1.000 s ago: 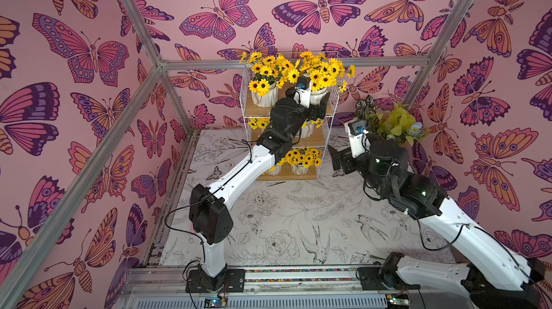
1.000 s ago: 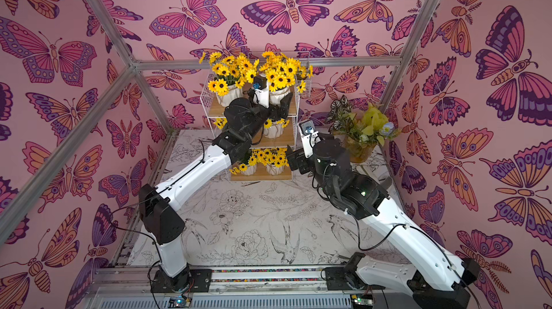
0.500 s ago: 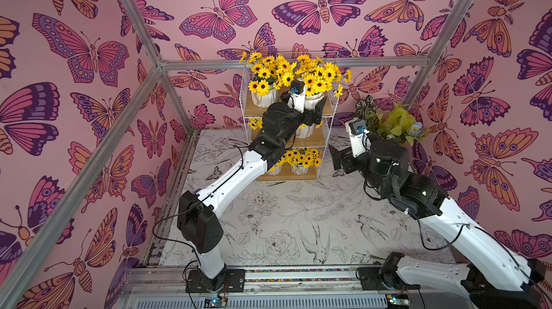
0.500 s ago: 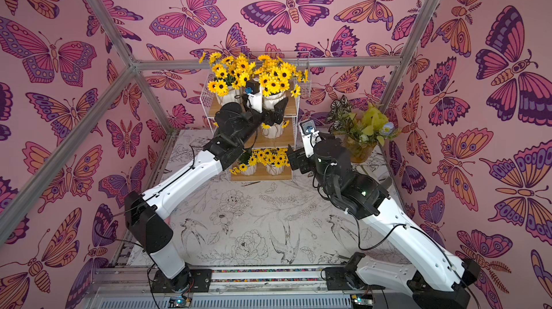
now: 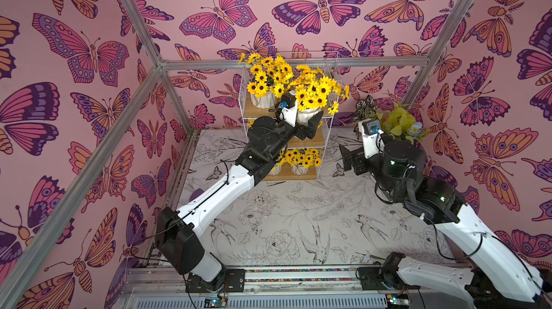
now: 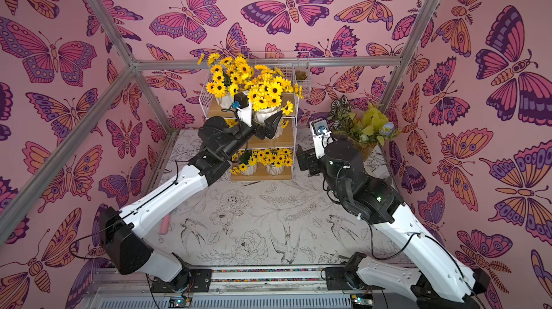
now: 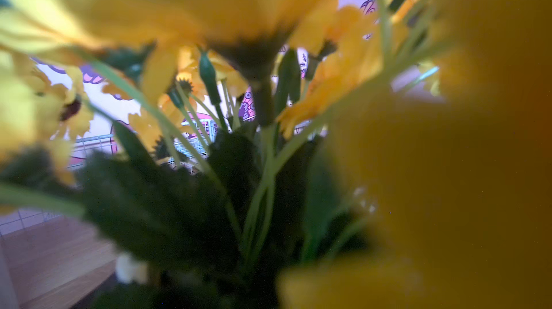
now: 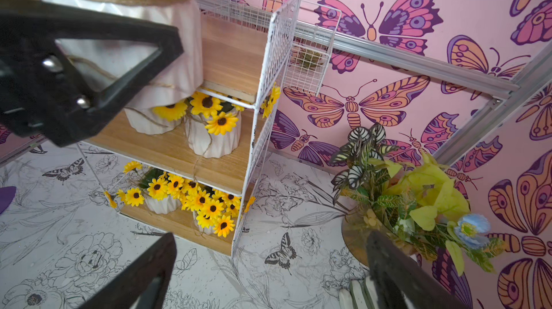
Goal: Take the sunflower pots off the shelves
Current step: Pick up the sunflower pot from the shelf, then place the sunflower pot at the center of the board.
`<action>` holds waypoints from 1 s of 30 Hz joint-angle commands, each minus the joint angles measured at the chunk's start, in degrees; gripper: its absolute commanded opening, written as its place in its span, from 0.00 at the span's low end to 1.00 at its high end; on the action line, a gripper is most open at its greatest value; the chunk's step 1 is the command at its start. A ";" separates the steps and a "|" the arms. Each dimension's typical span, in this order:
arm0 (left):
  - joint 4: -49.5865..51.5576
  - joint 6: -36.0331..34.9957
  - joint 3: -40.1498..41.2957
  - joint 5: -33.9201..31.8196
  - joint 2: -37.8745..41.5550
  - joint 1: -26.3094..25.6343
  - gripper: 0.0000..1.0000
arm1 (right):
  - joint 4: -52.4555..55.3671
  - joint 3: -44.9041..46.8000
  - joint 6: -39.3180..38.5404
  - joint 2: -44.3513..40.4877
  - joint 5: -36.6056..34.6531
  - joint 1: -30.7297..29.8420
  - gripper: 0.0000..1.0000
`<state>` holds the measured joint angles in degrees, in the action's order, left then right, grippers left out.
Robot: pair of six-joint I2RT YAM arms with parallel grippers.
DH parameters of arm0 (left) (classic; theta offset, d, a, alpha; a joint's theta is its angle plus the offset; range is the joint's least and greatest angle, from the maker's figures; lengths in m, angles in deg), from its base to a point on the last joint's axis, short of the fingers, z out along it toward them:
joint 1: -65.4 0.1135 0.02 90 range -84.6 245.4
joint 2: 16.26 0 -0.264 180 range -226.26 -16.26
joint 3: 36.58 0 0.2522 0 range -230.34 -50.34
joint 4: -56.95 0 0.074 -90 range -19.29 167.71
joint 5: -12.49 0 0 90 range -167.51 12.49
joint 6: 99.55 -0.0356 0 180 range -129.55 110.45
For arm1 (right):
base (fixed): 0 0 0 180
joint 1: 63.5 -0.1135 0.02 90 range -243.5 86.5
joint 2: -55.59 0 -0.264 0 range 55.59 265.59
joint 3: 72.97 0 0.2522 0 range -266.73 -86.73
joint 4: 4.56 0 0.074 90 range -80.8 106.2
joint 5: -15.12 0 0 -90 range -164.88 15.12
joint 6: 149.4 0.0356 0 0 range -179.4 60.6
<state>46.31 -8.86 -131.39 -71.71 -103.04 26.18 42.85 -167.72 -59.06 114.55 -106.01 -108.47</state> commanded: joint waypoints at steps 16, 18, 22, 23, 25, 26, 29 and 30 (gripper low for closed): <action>-7.17 2.34 18.21 6.97 1.82 -9.03 0.60 | 26.55 -5.68 15.61 -7.43 -7.84 0.41 0.99; -10.99 2.55 19.79 7.51 -0.40 -9.87 0.60 | 26.80 -5.80 16.03 -8.04 -8.47 0.39 0.99; -20.55 5.27 21.66 9.64 -6.38 -10.60 0.60 | 27.46 -5.74 16.45 -8.66 -9.51 0.40 0.99; -22.90 5.74 21.97 10.19 -7.94 -10.73 0.60 | 27.38 -5.53 16.45 -8.85 -9.62 0.41 0.99; -25.74 5.94 21.79 10.78 -11.28 -11.46 0.60 | 27.09 -5.00 16.23 -9.12 -10.04 0.37 0.99; -25.98 5.95 21.31 10.88 -12.76 -11.74 0.60 | 27.02 -4.82 16.12 -9.21 -10.25 0.41 0.99; -28.37 6.08 19.53 11.40 -18.05 -12.45 0.60 | 26.34 -4.31 15.79 -9.47 -10.52 0.39 0.99; -29.63 6.73 18.79 11.74 -20.07 -12.54 0.60 | 26.11 -4.12 15.67 -9.54 -10.63 0.41 0.99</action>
<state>28.08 -3.66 -109.89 -61.98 -121.25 14.22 68.73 -172.40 -44.20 105.45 -114.78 -108.47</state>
